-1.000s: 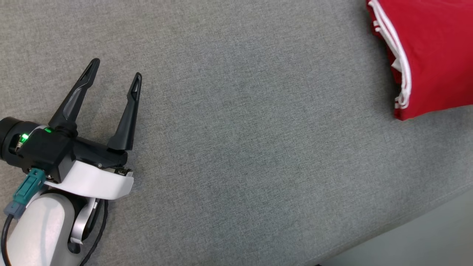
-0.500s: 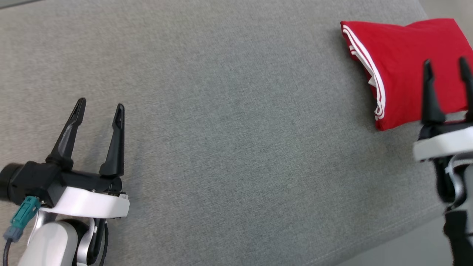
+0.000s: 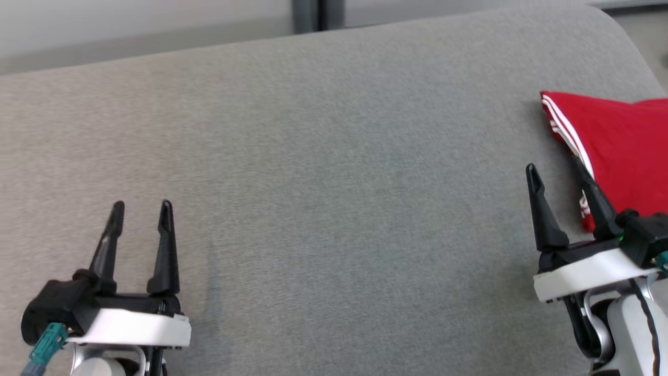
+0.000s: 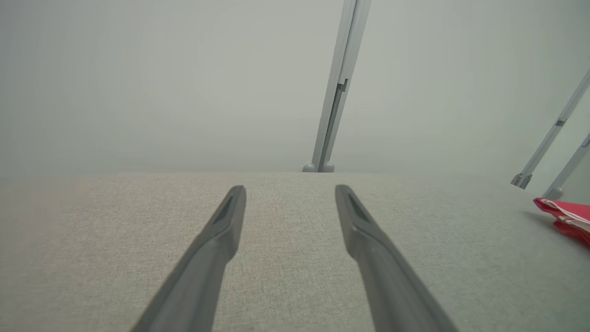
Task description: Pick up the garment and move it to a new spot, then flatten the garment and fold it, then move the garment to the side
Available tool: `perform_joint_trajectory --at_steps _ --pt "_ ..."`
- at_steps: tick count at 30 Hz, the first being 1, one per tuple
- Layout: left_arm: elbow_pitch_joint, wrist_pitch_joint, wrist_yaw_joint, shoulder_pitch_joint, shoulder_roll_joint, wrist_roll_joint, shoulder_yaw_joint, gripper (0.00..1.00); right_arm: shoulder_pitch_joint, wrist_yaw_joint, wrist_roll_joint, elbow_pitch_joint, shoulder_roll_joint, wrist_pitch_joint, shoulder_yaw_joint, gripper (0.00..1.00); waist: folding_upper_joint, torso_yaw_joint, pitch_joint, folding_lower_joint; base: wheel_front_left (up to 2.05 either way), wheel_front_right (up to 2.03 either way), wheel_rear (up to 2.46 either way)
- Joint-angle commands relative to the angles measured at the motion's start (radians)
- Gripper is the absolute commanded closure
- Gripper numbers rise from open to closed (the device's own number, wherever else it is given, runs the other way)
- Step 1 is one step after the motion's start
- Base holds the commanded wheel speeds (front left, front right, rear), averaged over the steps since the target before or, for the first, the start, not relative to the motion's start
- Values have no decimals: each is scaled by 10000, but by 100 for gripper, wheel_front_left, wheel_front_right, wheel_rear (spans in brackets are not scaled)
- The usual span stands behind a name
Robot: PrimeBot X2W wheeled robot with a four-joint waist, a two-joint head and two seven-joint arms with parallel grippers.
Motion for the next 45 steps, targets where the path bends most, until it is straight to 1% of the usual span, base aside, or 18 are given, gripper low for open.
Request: perform_joint_trajectory --at_steps 1,4,8,13,20,27,36,45 --pt "29 -75 30 116 3 -27 36 0 166 -2 -16 -101 -19 66 -10 0 0 603 -593 0 0 0 0" --pt "229 -131 2 404 -65 -153 91 0 626 -2 -43 -296 15 238 -13 0 0 1038 -997 0 0 0 0" --pt "406 -165 -63 793 -74 -223 66 0 1254 -2 -99 -651 46 444 -175 0 0 1434 -1402 0 0 0 0" --pt "548 -106 -104 1342 121 -145 -40 0 2295 -2 -234 -1238 146 825 -647 0 0 1748 -1974 0 0 0 0" --pt "542 -66 -13 1876 166 -255 -67 0 3367 -2 -365 -2089 271 1346 -1217 0 0 1785 -2600 0 0 0 0" --pt "559 -10 -87 1907 220 -449 12 0 3926 -2 -376 -2661 406 1746 -1453 0 0 1865 -2992 0 0 0 0" --pt "684 221 -13 1973 367 -395 -105 0 4247 -2 -416 -2946 330 2053 -1484 0 0 1921 -3219 0 0 0 0" --pt "758 299 0 2040 382 -481 -188 0 4446 -2 -436 -3077 404 2118 -1634 0 0 1887 -3238 0 0 0 0"
